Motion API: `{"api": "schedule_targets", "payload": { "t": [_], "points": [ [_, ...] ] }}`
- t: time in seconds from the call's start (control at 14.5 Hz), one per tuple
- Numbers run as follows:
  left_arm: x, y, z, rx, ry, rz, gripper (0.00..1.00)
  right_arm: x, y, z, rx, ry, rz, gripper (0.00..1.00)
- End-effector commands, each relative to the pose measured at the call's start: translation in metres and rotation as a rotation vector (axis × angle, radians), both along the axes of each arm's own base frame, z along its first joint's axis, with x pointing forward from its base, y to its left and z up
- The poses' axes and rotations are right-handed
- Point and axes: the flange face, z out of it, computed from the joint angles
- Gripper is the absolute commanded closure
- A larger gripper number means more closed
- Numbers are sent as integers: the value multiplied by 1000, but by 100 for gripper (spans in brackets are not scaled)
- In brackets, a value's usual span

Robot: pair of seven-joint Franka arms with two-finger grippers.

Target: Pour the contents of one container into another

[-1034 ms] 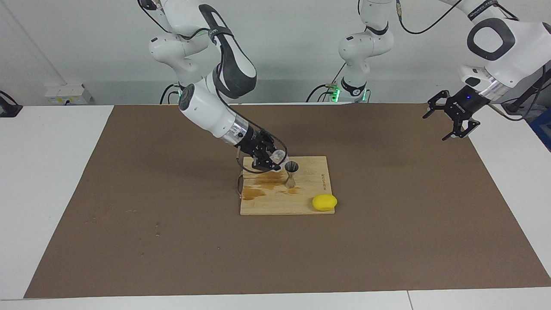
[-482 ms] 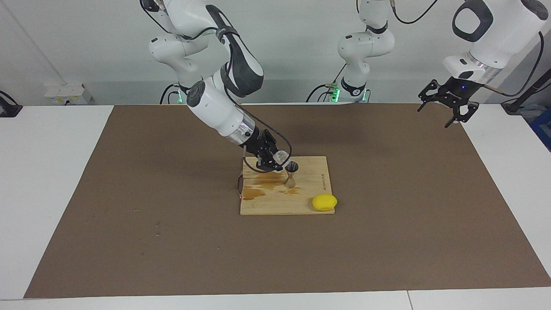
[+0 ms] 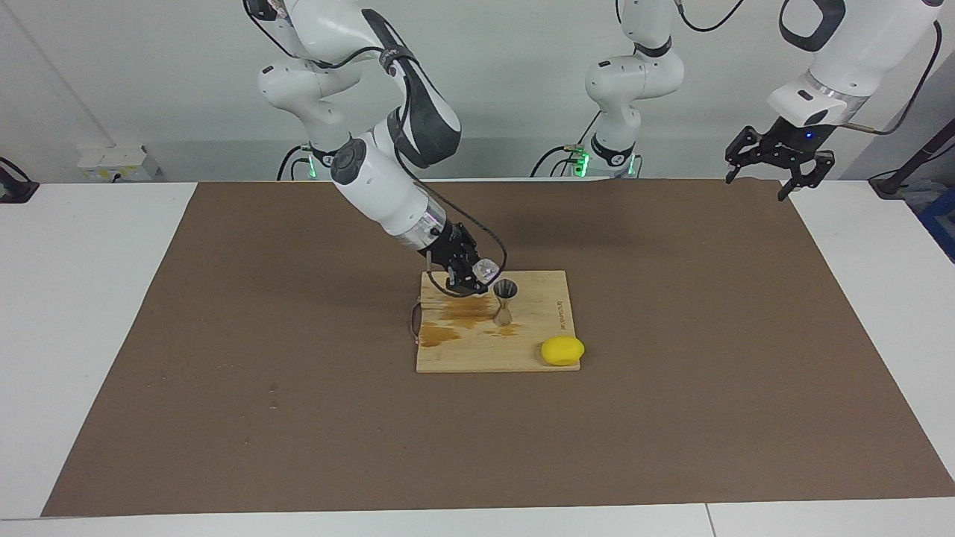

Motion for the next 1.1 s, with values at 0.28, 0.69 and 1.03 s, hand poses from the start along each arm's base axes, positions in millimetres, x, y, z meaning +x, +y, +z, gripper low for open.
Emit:
{"api": "schedule_targets", "payload": {
  "t": [0.28,0.69,1.03],
  "points": [
    [-1,4,7,27,-5,76,0,7,9,16,-58,7,9,100],
    [-7,27,5,23,18,120,0,11,14,25,-111,3,10,100],
    [-6,22,13,24,22,224,0,12,17,28,-151,1,7,100]
  ]
}}
